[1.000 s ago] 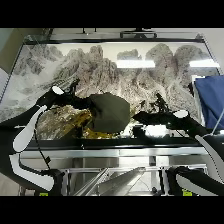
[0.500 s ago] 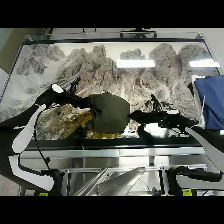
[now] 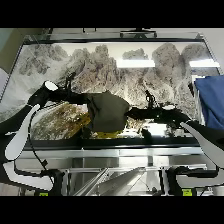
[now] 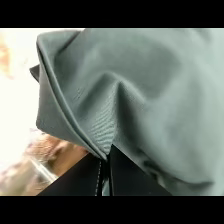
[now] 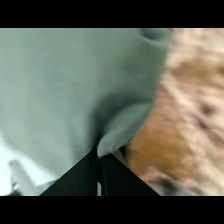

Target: Fold the shirts.

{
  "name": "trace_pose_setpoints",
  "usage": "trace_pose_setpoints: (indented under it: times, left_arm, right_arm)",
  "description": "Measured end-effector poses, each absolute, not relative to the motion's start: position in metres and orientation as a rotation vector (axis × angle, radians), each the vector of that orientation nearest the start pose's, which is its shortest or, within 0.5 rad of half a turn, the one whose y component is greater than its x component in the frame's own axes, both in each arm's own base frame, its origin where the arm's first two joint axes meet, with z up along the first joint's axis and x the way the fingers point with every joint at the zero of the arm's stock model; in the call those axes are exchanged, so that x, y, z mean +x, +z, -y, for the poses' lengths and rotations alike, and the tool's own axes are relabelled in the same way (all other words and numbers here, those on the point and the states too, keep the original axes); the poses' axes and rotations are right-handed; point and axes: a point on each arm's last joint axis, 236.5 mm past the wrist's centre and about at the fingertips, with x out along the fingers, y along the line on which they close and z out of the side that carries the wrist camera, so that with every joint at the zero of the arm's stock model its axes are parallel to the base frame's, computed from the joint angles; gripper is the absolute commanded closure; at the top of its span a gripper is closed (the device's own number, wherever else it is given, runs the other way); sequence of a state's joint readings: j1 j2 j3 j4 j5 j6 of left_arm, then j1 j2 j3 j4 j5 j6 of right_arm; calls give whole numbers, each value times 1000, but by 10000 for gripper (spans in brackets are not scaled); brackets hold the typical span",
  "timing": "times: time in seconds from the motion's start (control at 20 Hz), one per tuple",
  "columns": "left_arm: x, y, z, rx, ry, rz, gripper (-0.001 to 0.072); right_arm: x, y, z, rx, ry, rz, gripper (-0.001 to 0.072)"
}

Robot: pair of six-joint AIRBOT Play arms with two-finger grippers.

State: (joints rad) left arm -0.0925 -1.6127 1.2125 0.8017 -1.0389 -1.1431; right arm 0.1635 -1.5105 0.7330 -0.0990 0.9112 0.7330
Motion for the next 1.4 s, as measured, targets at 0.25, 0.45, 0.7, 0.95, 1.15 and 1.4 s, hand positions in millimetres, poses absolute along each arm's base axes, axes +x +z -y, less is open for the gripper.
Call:
trace_pose_setpoints:
  times: [0.25, 0.45, 0.7, 0.95, 1.15, 1.4]
  left_arm:
    - [416, 65, 171, -509, -709, -1069, 699]
    - [367, 242, 191, -500, -970, -734, 696]
    - [257, 403, 204, -317, -1110, -379, 686]
    - [235, 418, 192, -250, -986, -321, 681]
    - [298, 340, 179, -346, -898, -520, 681]
    - [370, 183, 154, -514, -801, -880, 687]
  right_arm:
    - [379, 80, -242, 783, 1014, -906, 693]
    - [351, 253, -237, 576, 1232, -584, 693]
    - [270, 396, -222, 233, 1218, -216, 692]
    - [276, 423, -202, 94, 1029, -101, 692]
    - [352, 363, -209, 156, 1006, -267, 691]
    - [450, 201, -240, 310, 1009, -640, 525]
